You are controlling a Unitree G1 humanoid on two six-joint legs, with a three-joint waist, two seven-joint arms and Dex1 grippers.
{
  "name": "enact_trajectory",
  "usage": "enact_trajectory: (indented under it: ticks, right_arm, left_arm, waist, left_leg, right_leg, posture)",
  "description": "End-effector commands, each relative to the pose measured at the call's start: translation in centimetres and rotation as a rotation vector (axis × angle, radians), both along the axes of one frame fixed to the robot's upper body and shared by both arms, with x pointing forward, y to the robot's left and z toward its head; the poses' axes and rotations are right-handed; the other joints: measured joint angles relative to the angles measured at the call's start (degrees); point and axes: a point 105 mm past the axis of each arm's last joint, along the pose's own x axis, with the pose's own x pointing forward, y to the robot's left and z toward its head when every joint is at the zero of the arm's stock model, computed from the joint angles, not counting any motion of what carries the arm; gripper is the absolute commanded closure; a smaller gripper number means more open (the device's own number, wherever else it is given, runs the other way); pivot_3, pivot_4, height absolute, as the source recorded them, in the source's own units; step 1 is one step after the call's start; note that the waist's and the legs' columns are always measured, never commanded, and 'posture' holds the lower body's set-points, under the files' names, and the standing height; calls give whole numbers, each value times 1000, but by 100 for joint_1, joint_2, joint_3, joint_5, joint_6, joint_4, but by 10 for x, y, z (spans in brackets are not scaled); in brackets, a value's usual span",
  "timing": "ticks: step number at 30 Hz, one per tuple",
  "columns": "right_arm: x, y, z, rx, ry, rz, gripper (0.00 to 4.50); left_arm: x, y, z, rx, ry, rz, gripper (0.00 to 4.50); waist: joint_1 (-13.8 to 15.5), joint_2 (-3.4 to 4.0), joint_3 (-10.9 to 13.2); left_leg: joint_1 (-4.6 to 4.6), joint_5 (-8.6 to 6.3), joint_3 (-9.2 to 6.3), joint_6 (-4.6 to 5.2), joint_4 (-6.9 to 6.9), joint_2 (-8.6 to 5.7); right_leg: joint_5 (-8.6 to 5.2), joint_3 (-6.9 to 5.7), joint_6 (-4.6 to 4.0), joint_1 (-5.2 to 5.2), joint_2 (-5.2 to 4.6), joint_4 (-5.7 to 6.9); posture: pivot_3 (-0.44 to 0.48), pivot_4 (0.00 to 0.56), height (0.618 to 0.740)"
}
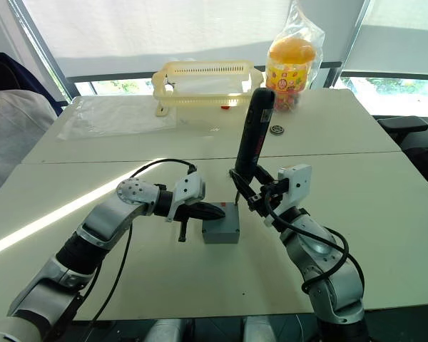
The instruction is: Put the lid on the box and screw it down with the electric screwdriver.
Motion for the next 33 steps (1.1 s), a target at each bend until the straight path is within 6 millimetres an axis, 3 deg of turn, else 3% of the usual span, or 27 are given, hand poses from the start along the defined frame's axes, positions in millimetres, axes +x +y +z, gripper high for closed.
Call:
enact_trajectory:
  ticks: [1,17,33]
  right_arm:
    - [-3,1,11,7,-62,5,2743]
    - [8,0,-40,-172,73,-42,2743]
    - [5,9,-52,-178,90,-1,2743]
  left_arm:
    - [0,5,-12,42,23,23,4500]
    - [-3,6,-14,52,20,21,4500]
    - [-1,8,-16,57,23,31,4500]
  waist:
    - [0,-1,0]
    - [3,-42,-51]
    - [6,-54,-69]
  left_leg:
    - [0,0,0,0,0,0]
    - [34,0,-5,0,-1,1]
    - [77,-2,-5,0,-12,3]
  right_leg:
    - [0,0,0,0,0,0]
    - [-9,-6,-15,43,0,-10]
    - [-17,-8,-27,87,-5,-27]
  posture:
    - [0,150,740]
    - [0,150,740]
    - [0,150,740]
